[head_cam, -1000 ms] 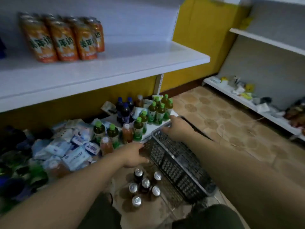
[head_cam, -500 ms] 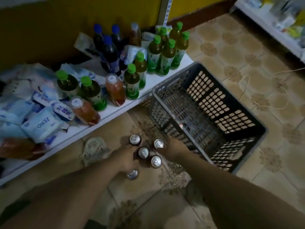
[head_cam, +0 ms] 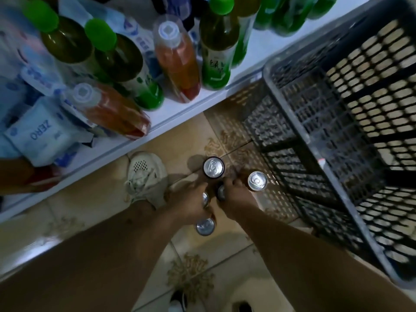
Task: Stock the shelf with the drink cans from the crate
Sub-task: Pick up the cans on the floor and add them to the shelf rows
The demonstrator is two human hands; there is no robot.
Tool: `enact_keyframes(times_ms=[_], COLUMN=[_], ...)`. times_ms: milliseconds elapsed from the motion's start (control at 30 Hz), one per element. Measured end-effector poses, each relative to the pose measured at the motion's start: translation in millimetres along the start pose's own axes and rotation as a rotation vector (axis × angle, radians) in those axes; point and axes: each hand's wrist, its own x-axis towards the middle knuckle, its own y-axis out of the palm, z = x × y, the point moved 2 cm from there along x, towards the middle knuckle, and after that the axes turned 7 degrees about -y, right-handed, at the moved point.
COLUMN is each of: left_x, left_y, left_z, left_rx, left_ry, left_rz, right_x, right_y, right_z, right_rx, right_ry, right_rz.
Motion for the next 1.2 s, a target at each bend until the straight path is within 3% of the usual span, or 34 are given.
enact_keyframes(times_ms=[100,300,400,633,767,867,967,1200], left_x=[-3.7,-52.5,-93.7,-226.6,-312.4,-372.0,-421.1,-503.0], left_y=[-6.1,-42.3,-62.6,-132.5,-184.3,-215.0,-243.9,-302.7], left_z=[3.1,-30.7,-53.2,-111.5,-136.6,-144.9,-137.1,-60.5], left_rx=[-0.028,-0.093,-0.259,-0.579,-0.647,-0.674,-0.698,-0.577], left_ry=[-0.003,0.021,0.092,0.335,0.443,0.489,0.525,0.394], left_rz=[-0.004,0.003,-0.012,-0.239,-0.418,-0.583,-0.729,-0.817], right_x=[-4.4,-81.5,-130.2,-237.1,-292.8,-328.8,-360.3,-401.2], right_y=[-6.9,-73.8,-116.0,-213.4,-269.1,-298.1,-315.5,-322.3], right_z=[6.7,27.4,47.2,112.4,167.7,210.6,259.0,381.8], right_rx=[0.042,0.220,0.345,0.802,1.014,1.011,0.860,0.601], right_ry=[0.009,-0.058,-0.101,-0.253,-0.436,-0.571,-0.672,-0.871], right_rz=[-0.041,-0.286,-0.440,-0.786,-0.855,-0.892,-0.840,-0.763])
